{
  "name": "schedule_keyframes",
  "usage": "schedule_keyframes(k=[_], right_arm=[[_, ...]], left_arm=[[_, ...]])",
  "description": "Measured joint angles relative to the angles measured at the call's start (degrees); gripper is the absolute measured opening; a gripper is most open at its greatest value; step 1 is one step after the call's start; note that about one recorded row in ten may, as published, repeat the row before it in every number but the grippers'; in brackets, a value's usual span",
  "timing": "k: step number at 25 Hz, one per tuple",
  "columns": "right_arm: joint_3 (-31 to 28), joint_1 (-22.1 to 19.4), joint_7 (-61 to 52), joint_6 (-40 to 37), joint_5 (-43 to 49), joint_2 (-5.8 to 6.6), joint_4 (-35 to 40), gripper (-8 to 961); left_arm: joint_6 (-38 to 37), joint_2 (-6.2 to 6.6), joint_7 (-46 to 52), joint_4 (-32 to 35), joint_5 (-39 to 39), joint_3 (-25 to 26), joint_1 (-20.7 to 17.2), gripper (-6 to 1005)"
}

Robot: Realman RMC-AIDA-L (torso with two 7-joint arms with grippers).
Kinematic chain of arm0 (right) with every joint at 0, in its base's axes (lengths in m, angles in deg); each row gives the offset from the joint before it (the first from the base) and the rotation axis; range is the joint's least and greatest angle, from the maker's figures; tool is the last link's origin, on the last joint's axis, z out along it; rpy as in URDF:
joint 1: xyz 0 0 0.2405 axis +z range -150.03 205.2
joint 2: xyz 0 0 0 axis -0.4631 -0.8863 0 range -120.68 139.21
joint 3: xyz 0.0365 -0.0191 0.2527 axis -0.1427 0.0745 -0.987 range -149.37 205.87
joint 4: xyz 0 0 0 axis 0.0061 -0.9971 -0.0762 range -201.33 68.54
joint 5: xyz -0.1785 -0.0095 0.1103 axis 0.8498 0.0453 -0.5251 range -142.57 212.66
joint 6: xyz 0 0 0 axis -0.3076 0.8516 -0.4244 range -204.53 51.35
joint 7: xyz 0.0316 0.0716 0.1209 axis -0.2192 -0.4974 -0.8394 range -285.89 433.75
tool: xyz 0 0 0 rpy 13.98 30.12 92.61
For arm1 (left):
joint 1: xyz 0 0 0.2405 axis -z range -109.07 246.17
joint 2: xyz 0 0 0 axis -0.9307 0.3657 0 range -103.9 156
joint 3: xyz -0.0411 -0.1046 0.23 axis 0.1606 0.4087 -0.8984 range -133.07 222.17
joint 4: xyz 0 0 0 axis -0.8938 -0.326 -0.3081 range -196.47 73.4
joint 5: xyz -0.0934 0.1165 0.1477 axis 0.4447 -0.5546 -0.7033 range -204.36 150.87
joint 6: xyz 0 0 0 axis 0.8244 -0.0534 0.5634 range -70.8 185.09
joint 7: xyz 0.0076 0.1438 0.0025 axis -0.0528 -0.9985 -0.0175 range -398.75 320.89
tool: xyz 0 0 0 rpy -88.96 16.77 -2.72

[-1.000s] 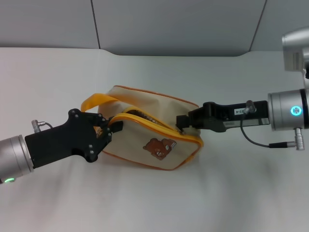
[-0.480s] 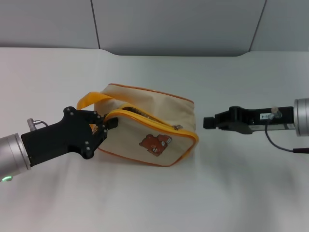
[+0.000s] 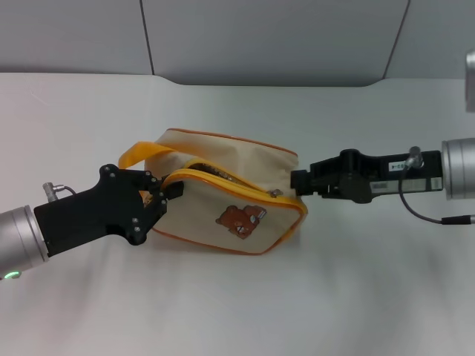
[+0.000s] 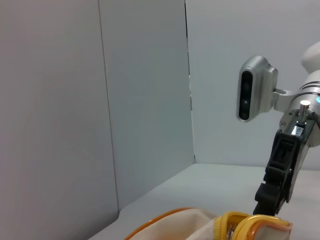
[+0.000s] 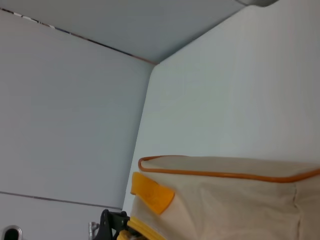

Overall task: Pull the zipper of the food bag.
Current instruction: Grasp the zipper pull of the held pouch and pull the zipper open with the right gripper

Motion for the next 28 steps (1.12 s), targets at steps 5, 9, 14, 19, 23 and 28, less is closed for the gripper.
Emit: schedule_keyframes(k=[5, 9, 14, 19, 23, 28], right_arm=[[0.01, 0.63, -2.19, 1.18, 0.19, -0.48, -0.75, 242], [-0.01, 1.13, -2.42, 2.15, 0.2, -0.53, -2.06, 373], [0.11, 2.99, -2.77, 2.89, 0.36, -1.05, -3.84, 408], [0.94, 3.71, -4.41, 2.53, 0.45, -1.65, -3.57, 394], [0.79, 3.74, -4.5, 2.18, 0.26, -1.72, -3.44, 383], [1.06, 3.91, -4.52, 2.14, 0.29, -1.81, -3.48, 369]], left_arm=[[-0.45, -0.1, -0.18, 0.0, 0.0, -0.05, 0.24, 84], [-0.66, -0.1, -0.18, 0.0, 0.0, -0.04, 0.39, 85], [-0.69, -0.1, -0.18, 0.0, 0.0, -0.27, 0.56, 87], [-0.72, -0.1, -0.18, 0.0, 0.0, -0.22, 0.67, 89], [-0.73, -0.1, -0.17, 0.01, 0.0, -0.07, 0.75, 91], [-0.73, -0.1, -0.17, 0.0, 0.0, -0.04, 0.77, 93]])
